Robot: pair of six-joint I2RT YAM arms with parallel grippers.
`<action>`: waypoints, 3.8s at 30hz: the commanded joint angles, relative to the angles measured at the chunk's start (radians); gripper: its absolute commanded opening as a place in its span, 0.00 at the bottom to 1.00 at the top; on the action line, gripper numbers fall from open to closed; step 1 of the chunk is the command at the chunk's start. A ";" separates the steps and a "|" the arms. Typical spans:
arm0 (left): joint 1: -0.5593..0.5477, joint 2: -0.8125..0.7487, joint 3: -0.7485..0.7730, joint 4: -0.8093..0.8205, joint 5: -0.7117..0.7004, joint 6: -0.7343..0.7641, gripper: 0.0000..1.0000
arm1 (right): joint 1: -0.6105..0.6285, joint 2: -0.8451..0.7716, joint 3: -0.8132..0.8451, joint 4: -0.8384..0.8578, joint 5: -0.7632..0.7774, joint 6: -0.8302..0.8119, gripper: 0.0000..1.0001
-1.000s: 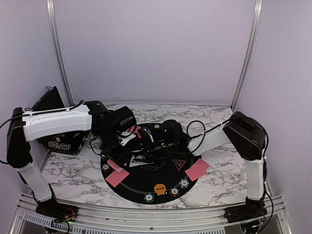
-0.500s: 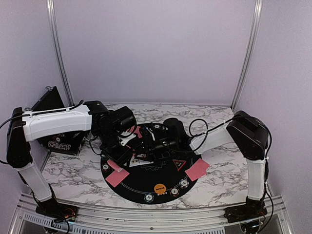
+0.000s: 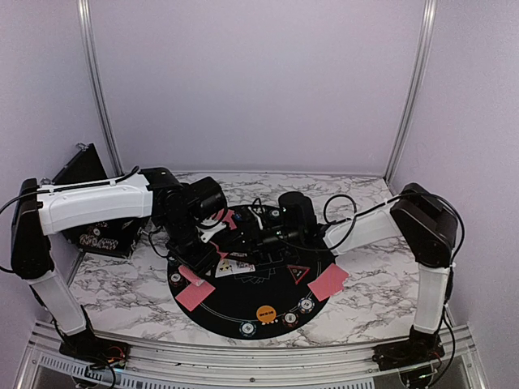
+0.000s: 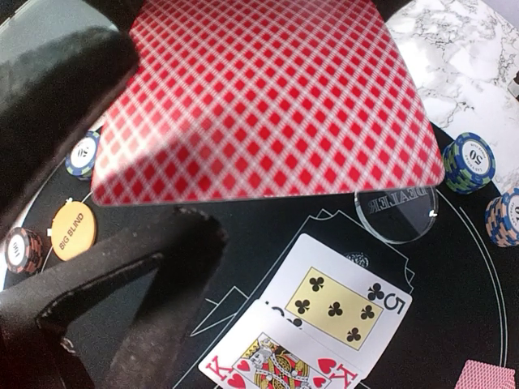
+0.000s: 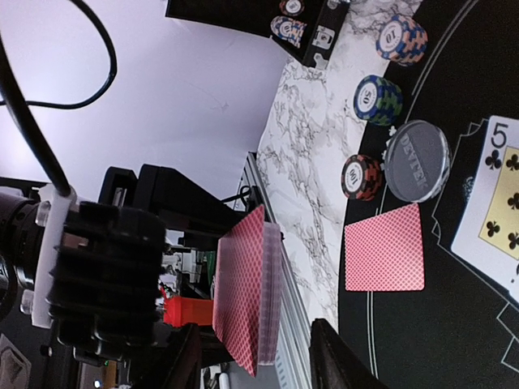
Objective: Distribute texas hold em gaming equipment
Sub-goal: Pick up the poker card from the face-down deck piles, then flop the poker card in the community card area.
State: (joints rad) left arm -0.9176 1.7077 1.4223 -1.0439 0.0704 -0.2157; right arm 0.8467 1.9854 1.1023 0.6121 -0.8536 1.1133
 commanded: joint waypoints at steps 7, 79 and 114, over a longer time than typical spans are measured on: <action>-0.005 -0.013 0.001 -0.008 0.003 0.018 0.58 | 0.001 -0.046 -0.018 0.015 0.002 0.013 0.34; 0.000 -0.073 -0.069 0.006 -0.010 0.006 0.58 | -0.294 -0.247 -0.059 -0.469 0.186 -0.722 0.00; 0.016 -0.095 -0.093 0.015 -0.004 -0.003 0.59 | 0.056 -0.146 -0.065 -0.373 1.017 -1.586 0.00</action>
State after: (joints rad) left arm -0.9062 1.6493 1.3285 -1.0286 0.0700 -0.2165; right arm 0.8898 1.8359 1.0435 0.2142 0.1249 -0.4469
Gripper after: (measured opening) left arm 0.662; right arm 0.004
